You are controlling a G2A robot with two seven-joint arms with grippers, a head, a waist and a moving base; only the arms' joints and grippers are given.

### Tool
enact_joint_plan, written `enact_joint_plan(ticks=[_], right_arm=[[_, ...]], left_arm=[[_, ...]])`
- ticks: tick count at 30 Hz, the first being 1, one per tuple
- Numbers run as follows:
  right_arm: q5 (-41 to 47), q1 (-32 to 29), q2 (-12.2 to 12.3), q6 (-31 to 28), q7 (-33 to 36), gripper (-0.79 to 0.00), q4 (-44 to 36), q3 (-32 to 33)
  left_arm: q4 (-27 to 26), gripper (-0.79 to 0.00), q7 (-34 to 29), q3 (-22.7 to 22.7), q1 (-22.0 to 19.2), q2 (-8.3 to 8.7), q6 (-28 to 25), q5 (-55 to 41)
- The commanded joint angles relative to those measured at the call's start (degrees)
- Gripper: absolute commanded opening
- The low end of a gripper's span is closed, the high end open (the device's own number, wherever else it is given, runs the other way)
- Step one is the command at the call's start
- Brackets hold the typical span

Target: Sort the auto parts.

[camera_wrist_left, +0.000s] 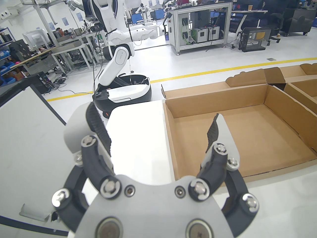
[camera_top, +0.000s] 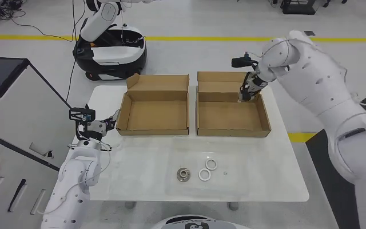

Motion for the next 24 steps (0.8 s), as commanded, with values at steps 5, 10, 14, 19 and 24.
enact_joint_plan(ticks=[5,10,14,19,24], right_arm=[[-2.28,-0.15,-2.61,0.22,-2.09,-0.785,7.58,-2.86],[-2.95,-0.69,-4.71,-0.1,-3.77,-0.785,12.07,-4.39],[-2.95,-1.52,-6.19,-0.36,-5.0,-0.785,15.54,-5.17],[-2.29,-2.59,-7.76,-1.1,-5.7,-0.785,19.1,-5.62],[-2.88,-3.36,-9.01,-1.5,-6.71,-0.785,21.59,-6.08]], left_arm=[[0.0,0.0,0.0,0.0,0.0,0.0,0.0,0.0],[0.0,0.0,0.0,0.0,0.0,0.0,0.0,0.0],[0.0,0.0,0.0,0.0,0.0,0.0,0.0,0.0],[0.0,0.0,0.0,0.0,0.0,0.0,0.0,0.0],[0.0,0.0,0.0,0.0,0.0,0.0,0.0,0.0]])
